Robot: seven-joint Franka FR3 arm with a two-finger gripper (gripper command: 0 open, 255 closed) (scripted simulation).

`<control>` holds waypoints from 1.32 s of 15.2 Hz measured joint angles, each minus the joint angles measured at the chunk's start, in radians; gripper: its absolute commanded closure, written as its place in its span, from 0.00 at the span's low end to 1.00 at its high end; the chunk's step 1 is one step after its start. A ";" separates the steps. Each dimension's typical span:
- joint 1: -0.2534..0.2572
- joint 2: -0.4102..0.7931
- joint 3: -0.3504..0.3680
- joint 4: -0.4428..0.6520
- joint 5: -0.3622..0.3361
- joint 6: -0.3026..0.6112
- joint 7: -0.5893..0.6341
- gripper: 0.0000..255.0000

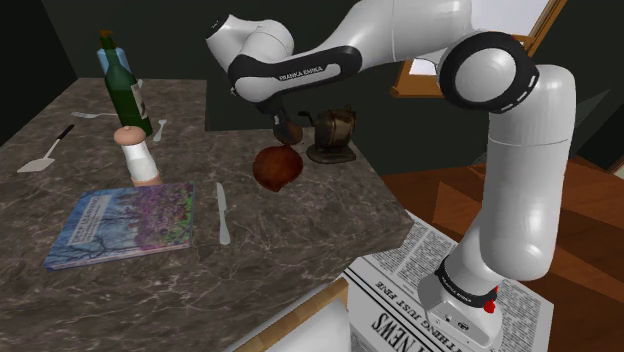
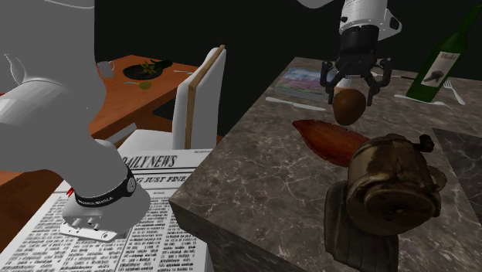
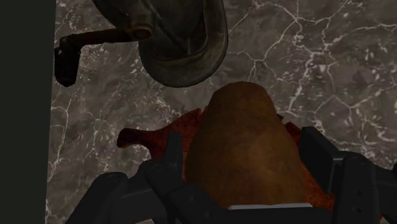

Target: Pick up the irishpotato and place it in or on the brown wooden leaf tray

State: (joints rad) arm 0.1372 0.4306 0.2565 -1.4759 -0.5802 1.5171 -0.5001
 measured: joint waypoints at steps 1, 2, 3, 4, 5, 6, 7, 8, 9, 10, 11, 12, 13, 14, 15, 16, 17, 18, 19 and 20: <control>0.016 0.064 -0.005 0.097 -0.012 -0.033 -0.012 1.00; 0.018 0.089 -0.008 0.129 -0.017 -0.038 -0.017 1.00; 0.021 0.107 -0.011 0.149 -0.020 -0.039 -0.018 1.00; 0.022 0.118 -0.011 0.154 -0.021 -0.035 -0.016 1.00; 0.022 0.122 -0.012 0.151 -0.022 -0.029 -0.012 1.00; 0.021 0.122 -0.011 0.140 -0.022 -0.019 -0.006 1.00; 0.018 0.124 -0.012 0.130 -0.023 -0.007 -0.003 1.00; 0.016 0.128 -0.013 0.122 -0.024 0.004 0.001 1.00; 0.016 0.132 -0.013 0.116 -0.025 0.011 0.007 1.00; 0.017 0.137 -0.013 0.110 -0.026 0.021 0.014 1.00; 0.015 0.139 -0.013 0.101 -0.026 0.031 0.018 1.00; 0.014 0.141 -0.014 0.092 -0.027 0.040 0.023 1.00; 0.013 0.145 -0.014 0.086 -0.028 0.049 0.028 1.00; 0.012 0.148 -0.014 0.076 -0.029 0.060 0.033 1.00; 0.012 0.154 -0.015 0.073 -0.031 0.068 0.038 1.00; 0.012 0.160 -0.016 0.068 -0.032 0.077 0.043 1.00; 0.012 0.165 -0.016 0.066 -0.033 0.083 0.046 1.00; 0.011 0.163 -0.016 0.059 -0.033 0.088 0.049 1.00; 0.010 0.163 -0.016 0.056 -0.034 0.091 0.050 1.00; 0.010 0.164 -0.016 0.056 -0.034 0.092 0.051 1.00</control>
State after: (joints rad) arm 0.1475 0.5943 0.2405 -1.4204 -0.6142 1.6096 -0.4492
